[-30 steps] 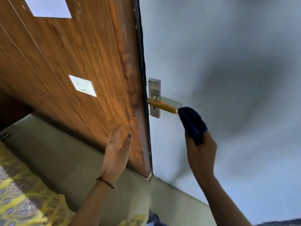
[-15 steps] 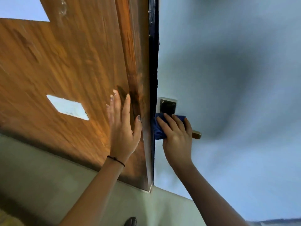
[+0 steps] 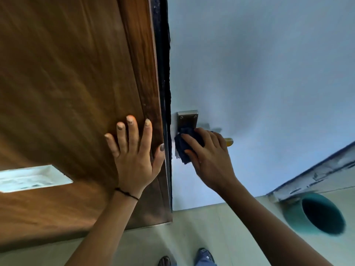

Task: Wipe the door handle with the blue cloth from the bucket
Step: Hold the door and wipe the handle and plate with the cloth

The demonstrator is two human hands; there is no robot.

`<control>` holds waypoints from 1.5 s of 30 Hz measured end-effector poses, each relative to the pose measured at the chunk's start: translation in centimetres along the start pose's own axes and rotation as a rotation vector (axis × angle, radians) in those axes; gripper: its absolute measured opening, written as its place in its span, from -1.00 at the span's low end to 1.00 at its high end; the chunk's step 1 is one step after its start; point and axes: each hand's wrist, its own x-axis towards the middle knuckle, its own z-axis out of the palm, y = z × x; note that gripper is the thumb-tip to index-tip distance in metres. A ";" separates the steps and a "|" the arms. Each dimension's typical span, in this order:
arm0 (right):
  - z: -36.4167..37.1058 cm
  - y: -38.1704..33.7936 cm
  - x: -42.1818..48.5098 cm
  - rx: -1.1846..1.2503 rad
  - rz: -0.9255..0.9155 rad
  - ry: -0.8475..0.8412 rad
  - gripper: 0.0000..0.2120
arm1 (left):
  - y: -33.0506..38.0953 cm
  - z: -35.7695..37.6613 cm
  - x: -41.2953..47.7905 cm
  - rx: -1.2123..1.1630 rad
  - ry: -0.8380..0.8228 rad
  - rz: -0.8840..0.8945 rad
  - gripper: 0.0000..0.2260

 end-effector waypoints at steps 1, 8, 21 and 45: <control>0.1 -0.1 0.0 -0.006 0.017 0.023 -0.65 | 0.0 0.1 0.0 0.007 0.005 0.005 -0.36; 1.1 -2.4 0.9 -0.028 0.032 0.021 -0.69 | -0.4 0.4 -0.2 0.041 0.032 0.026 -0.33; 2.1 -3.4 -0.1 -0.023 0.114 0.075 -0.68 | -0.3 0.8 -0.4 0.037 0.051 0.033 -0.31; -0.5 6.5 -2.6 0.078 0.240 -0.111 -0.60 | 0.1 0.5 -0.4 -0.005 0.021 0.010 -0.30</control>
